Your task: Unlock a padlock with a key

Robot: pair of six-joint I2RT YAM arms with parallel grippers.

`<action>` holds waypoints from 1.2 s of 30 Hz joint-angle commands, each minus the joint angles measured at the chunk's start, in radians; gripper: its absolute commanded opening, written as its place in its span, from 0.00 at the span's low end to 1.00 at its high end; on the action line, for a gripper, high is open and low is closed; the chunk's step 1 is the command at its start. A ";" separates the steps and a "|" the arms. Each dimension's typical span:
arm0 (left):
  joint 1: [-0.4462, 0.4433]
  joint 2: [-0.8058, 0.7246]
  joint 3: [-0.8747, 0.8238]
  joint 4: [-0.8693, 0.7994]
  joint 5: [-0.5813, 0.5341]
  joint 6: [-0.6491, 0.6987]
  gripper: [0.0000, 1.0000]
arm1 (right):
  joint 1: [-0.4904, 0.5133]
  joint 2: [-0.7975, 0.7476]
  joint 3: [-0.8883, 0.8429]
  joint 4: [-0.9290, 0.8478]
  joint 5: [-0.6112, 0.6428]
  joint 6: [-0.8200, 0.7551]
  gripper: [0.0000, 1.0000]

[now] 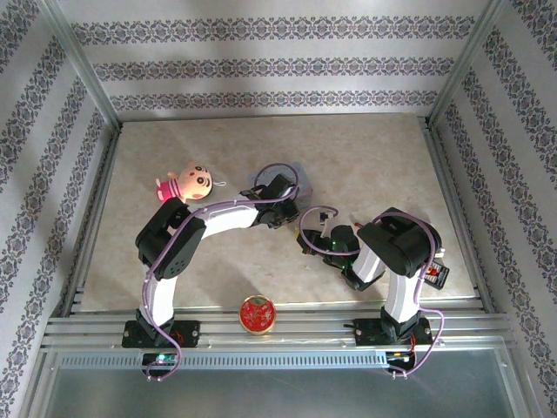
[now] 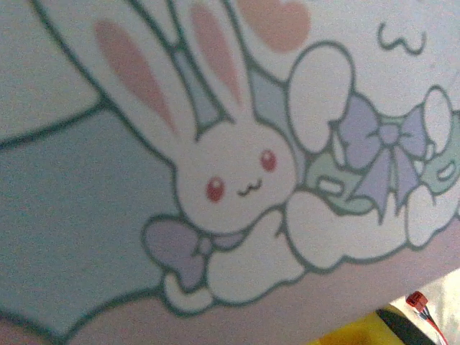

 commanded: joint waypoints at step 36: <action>0.016 0.006 0.044 -0.029 0.095 0.045 0.03 | -0.036 0.029 0.060 -0.084 -0.066 0.017 0.00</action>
